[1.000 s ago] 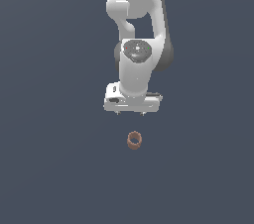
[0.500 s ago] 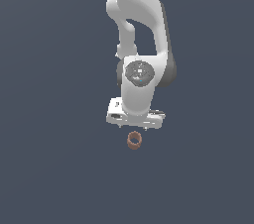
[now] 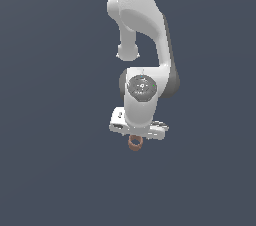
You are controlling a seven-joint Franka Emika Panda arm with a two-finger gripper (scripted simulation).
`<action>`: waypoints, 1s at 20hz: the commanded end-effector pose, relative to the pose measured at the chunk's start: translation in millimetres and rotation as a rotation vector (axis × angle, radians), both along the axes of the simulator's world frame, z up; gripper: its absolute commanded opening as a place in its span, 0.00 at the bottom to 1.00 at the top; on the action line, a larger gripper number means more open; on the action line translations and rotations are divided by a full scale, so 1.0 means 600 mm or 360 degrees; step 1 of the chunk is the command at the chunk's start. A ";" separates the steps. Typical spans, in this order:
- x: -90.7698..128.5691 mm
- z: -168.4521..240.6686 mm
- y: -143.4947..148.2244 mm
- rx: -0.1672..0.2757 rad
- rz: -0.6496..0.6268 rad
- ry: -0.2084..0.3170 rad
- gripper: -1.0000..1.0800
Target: Pick up the object and move it to a goal position.
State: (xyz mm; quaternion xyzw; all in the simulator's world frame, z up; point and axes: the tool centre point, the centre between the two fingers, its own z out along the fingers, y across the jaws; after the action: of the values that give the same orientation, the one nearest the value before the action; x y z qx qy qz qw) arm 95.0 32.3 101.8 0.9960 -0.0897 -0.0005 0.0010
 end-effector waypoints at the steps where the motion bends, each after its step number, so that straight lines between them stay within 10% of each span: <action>1: 0.004 -0.004 0.001 0.0002 -0.0011 -0.0002 0.96; 20: 0.004 -0.091 0.002 0.0003 -0.0013 -0.0002 0.96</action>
State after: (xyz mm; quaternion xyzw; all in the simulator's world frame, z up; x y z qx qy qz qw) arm 96.2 33.3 48.9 0.9956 -0.0939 -0.0011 0.0002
